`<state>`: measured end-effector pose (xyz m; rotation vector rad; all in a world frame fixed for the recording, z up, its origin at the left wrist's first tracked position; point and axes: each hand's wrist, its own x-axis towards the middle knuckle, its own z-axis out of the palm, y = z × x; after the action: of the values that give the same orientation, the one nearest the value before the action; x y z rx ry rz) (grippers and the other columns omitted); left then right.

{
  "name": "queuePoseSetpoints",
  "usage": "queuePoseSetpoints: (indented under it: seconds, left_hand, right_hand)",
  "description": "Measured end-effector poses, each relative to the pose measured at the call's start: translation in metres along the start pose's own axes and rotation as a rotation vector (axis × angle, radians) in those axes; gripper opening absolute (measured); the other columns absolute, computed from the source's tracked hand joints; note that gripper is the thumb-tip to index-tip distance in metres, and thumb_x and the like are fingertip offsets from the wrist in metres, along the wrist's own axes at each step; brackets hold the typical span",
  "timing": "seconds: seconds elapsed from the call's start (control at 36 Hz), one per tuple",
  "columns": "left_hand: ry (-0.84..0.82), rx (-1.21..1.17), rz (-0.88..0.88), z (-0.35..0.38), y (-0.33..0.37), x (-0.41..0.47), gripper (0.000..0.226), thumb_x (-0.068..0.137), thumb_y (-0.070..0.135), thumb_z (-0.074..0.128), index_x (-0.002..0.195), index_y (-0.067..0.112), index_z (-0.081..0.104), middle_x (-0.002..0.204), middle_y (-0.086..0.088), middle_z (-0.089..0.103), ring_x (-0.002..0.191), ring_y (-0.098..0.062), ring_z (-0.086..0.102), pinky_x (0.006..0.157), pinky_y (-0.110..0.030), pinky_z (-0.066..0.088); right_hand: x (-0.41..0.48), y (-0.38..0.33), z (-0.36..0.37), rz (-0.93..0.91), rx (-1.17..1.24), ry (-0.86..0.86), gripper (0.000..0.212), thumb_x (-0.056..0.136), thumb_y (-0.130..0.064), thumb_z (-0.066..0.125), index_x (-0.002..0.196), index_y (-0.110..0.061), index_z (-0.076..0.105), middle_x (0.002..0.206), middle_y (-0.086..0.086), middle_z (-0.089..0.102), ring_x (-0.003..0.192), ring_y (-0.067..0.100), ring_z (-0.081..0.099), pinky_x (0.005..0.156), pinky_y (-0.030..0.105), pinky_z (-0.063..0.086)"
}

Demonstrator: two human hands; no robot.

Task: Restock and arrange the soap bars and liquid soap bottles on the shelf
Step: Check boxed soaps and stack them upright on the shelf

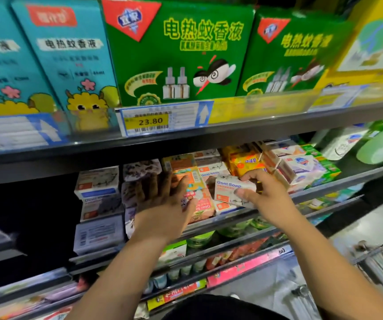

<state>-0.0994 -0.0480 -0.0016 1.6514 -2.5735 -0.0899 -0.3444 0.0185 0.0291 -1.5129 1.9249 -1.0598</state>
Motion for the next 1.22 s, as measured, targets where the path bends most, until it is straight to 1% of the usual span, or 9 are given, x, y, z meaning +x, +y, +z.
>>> queuePoseSetpoints:
  seconds: [0.14, 0.28, 0.36, 0.5, 0.64, 0.83, 0.94, 1.03, 1.22]
  left_hand:
    - [-0.002, -0.227, 0.052, -0.006, -0.004, 0.0, 0.075, 0.079, 0.083, -0.006, 0.14, 0.052, -0.036, 0.158, 0.008, -0.026, 0.152, -0.028, -0.016, 0.124, -0.049, 0.003]
    - [0.012, -0.4, 0.532, -0.029, 0.003, -0.013, 0.094, 0.087, 0.05, 0.069, 0.148, 0.06, -0.002, 0.163, 0.018, -0.021, 0.154, -0.019, -0.002, 0.116, -0.036, 0.019]
    - [0.201, -0.429, 0.816, -0.019, 0.016, -0.023, 0.087, 0.081, 0.029, 0.081, 0.15, 0.042, 0.03, 0.165, 0.006, 0.007, 0.151, -0.026, 0.012, 0.117, -0.041, 0.02]
    - [0.378, -0.73, 0.926, -0.009, 0.034, -0.039, 0.046, 0.086, 0.015, 0.077, 0.127, 0.024, 0.057, 0.144, 0.0, 0.049, 0.134, -0.021, 0.045, 0.11, -0.031, 0.033]
    - [0.199, -0.905, 0.815, -0.017, 0.047, -0.063, 0.044, 0.087, 0.055, 0.068, 0.113, 0.02, 0.071, 0.128, 0.015, 0.061, 0.125, -0.006, 0.053, 0.108, -0.025, 0.036]
    - [-0.128, -1.331, 0.37, -0.025, 0.076, -0.085, 0.047, 0.062, 0.02, 0.09, 0.105, 0.021, 0.071, 0.1, 0.009, 0.073, 0.092, -0.006, 0.068, 0.077, -0.02, 0.052]
    - [-0.162, -1.493, 0.219, -0.033, 0.1, -0.079, 0.042, 0.066, 0.018, 0.084, 0.102, 0.02, 0.063, 0.084, 0.017, 0.073, 0.074, -0.001, 0.067, 0.063, -0.017, 0.052]
    - [-0.154, -1.557, 0.148, -0.039, 0.127, -0.075, 0.05, 0.069, 0.019, 0.08, 0.114, 0.018, 0.059, 0.089, 0.015, 0.072, 0.077, -0.005, 0.068, 0.061, -0.021, 0.054]
    - [-0.277, -1.508, 0.226, -0.028, 0.193, -0.07, 0.063, 0.073, 0.018, 0.087, 0.128, 0.03, 0.059, 0.127, 0.008, 0.061, 0.111, -0.012, 0.065, 0.082, -0.029, 0.057]
  right_hand:
    - [-0.017, -0.007, -0.006, 0.095, 0.356, 0.087, 0.016, 0.088, -0.009, 0.072, 0.096, -0.014, 0.06, 0.081, -0.013, 0.068, 0.073, 0.018, 0.064, 0.058, 0.031, 0.05]
    - [-0.047, -0.015, -0.008, 0.191, 0.567, 0.037, 0.015, 0.085, -0.015, 0.075, 0.098, -0.019, 0.066, 0.097, 0.006, 0.066, 0.076, 0.013, 0.064, 0.057, 0.021, 0.048]
    - [-0.07, -0.022, -0.002, 0.248, 0.663, -0.05, 0.015, 0.077, -0.025, 0.077, 0.091, -0.027, 0.071, 0.089, 0.006, 0.068, 0.075, 0.017, 0.062, 0.059, 0.026, 0.049]
    - [-0.103, -0.036, 0.005, 0.283, 0.803, -0.093, 0.022, 0.074, -0.036, 0.079, 0.088, -0.021, 0.071, 0.087, 0.012, 0.065, 0.078, 0.023, 0.058, 0.067, 0.034, 0.045]
    - [-0.131, -0.033, 0.0, 0.406, 0.848, -0.073, 0.029, 0.073, -0.04, 0.082, 0.088, -0.017, 0.071, 0.087, 0.012, 0.068, 0.073, 0.024, 0.061, 0.062, 0.033, 0.045]
    - [-0.151, -0.016, -0.023, 0.298, 0.922, -0.221, 0.073, 0.069, -0.065, 0.078, 0.118, -0.012, 0.068, 0.101, 0.026, 0.068, 0.075, 0.032, 0.064, 0.058, 0.034, 0.055]
    - [-0.148, -0.007, -0.038, 0.231, 0.765, -0.232, 0.054, 0.071, -0.049, 0.083, 0.119, -0.025, 0.071, 0.114, 0.01, 0.072, 0.098, 0.023, 0.068, 0.072, 0.033, 0.058]
    - [-0.145, 0.0, -0.053, 0.185, 0.754, -0.122, 0.031, 0.082, -0.021, 0.072, 0.113, -0.021, 0.075, 0.107, 0.01, 0.074, 0.096, 0.019, 0.068, 0.082, 0.029, 0.054]
    - [-0.142, 0.039, -0.105, 0.18, 0.737, 0.203, 0.036, 0.078, -0.019, 0.075, 0.112, -0.031, 0.072, 0.119, -0.006, 0.069, 0.109, 0.013, 0.064, 0.08, 0.03, 0.055]
